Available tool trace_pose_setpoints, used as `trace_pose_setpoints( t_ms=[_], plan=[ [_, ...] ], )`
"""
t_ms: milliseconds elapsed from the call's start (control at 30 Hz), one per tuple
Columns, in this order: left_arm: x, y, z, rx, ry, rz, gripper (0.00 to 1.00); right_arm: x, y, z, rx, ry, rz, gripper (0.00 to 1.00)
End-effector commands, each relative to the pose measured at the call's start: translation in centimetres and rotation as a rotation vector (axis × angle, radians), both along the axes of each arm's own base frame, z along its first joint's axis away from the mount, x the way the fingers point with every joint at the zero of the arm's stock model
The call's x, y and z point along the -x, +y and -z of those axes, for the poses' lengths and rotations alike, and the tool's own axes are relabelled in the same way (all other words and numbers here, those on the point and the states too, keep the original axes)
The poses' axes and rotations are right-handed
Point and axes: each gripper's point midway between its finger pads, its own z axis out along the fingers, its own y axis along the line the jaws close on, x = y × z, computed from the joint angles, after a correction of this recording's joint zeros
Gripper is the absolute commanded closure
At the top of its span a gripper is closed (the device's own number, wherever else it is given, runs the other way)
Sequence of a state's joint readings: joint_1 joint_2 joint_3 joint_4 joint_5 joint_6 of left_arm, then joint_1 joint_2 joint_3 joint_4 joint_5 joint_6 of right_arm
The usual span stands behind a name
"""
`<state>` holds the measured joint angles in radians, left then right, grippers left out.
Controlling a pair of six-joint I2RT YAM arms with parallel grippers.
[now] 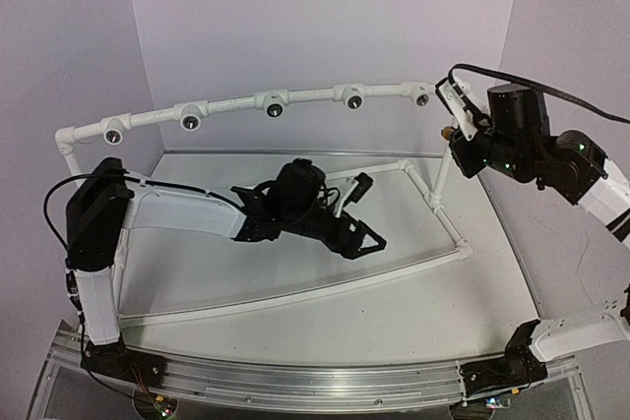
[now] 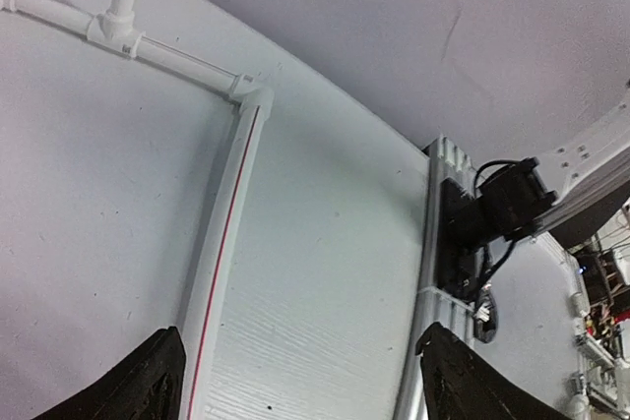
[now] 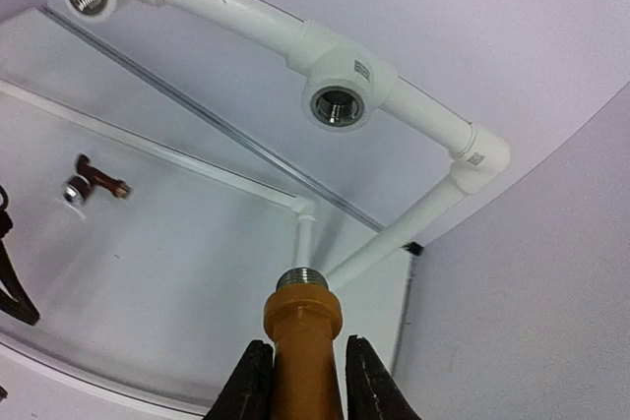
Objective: Install the water faucets
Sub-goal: Hold the pipeline at the center of the board.
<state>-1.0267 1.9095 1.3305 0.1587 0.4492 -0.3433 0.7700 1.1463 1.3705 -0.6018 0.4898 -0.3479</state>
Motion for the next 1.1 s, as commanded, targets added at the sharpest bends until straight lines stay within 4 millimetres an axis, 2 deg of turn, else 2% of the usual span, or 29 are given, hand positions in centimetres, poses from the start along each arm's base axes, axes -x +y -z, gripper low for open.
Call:
trace_pose_setpoints(
  t_ms=[0, 133, 267, 400, 567, 767, 867, 967, 1067],
  plan=[
    [0.0, -3.0, 4.4, -0.237, -0.204, 0.072, 0.14, -1.0, -2.6, -2.3, 0.371, -0.073, 0.061, 1.0],
    [-0.4, -4.9, 6.5, -0.279, -0.241, 0.106, 0.13, -2.0, -2.8, -1.8, 0.612, -0.142, 0.045, 1.0],
    [-1.4, -6.4, 8.5, -0.32, -0.271, 0.135, 0.13, -2.5, -2.4, -2.8, 0.722, -0.226, 0.032, 1.0],
    [-1.3, -7.5, 9.9, -0.32, -0.258, 0.166, 0.13, -2.9, -1.7, -3.5, 0.832, -0.32, 0.01, 1.0],
    [-1.4, -7.7, 12.9, -0.371, -0.278, 0.172, 0.14, -3.2, -0.7, -3.4, 1.006, -0.475, 0.002, 1.0],
    [-1.9, -7.2, 15.7, -0.431, -0.313, 0.174, 0.19, -3.5, 0.6, -4.4, 1.044, -0.54, -0.034, 1.0],
    [-1.9, -6.9, 16.9, -0.454, -0.308, 0.175, 0.25, -4.0, 1.5, -3.7, 1.061, -0.544, -0.066, 1.0],
    [-2.1, -6.4, 18.0, -0.484, -0.308, 0.167, 0.34, -4.3, 2.2, -2.7, 1.087, -0.555, -0.115, 1.0],
    [-2.0, -6.0, 18.7, -0.508, -0.303, 0.171, 0.52, -4.8, 2.1, -2.0, 1.09, -0.57, -0.142, 1.0]
  ],
)
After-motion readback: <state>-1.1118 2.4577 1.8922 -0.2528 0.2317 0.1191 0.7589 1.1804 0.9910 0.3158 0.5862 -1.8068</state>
